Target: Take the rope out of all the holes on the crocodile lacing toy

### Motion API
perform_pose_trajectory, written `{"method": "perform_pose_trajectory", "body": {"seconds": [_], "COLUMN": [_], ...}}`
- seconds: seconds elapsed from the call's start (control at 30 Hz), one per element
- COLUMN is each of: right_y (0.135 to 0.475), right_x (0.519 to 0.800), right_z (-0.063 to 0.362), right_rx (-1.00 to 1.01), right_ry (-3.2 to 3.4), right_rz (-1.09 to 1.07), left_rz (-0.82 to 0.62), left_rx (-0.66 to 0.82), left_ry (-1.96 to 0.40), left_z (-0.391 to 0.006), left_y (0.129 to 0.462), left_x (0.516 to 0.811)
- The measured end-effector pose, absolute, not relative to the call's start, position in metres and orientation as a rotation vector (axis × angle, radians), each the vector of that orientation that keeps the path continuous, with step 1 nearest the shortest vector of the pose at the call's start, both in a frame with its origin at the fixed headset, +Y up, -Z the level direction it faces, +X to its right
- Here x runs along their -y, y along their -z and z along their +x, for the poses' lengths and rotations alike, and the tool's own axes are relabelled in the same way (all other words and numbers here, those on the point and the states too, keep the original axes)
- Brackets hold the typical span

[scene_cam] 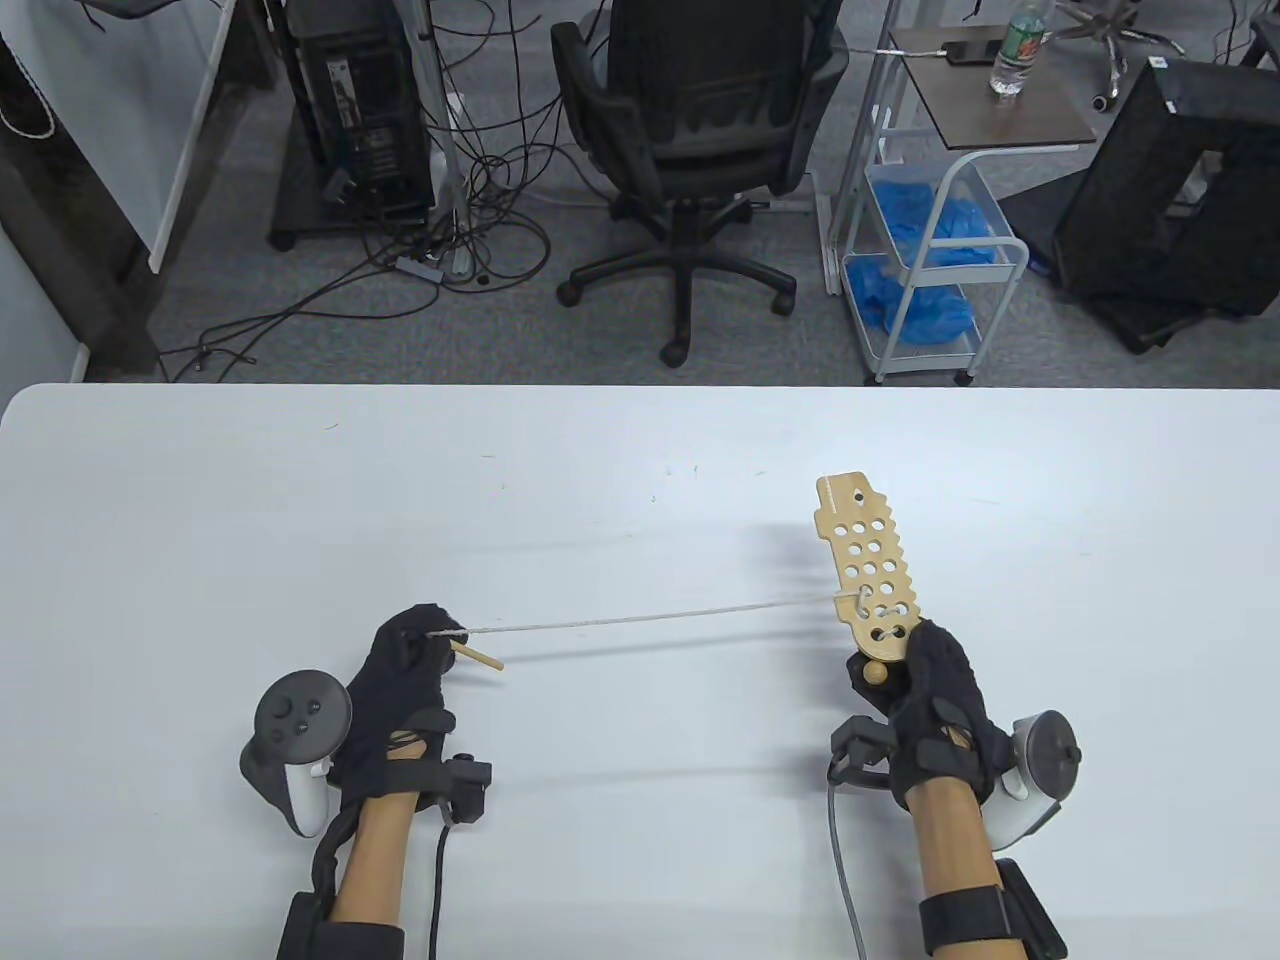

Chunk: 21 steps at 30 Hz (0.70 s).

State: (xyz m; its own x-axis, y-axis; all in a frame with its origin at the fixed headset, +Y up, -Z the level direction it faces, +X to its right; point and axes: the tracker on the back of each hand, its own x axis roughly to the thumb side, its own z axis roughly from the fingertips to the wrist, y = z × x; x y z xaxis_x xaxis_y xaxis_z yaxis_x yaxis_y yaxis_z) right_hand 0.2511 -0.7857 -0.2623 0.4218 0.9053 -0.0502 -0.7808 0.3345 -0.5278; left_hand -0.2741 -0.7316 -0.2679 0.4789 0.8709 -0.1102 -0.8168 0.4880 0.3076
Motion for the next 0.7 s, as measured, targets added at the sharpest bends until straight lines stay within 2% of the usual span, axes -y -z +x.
{"method": "perform_pose_trajectory", "body": {"seconds": [0.7], "right_y": [0.256], "right_x": [0.792], "right_z": [0.255], "right_rx": [0.318], "right_ry": [-0.929], "right_rz": [-0.537], "left_rz": [0.225], "left_rx": [-0.424], "left_ry": [-1.304], "left_z": [-0.297], "left_y": [0.262], "left_x": [0.747]}}
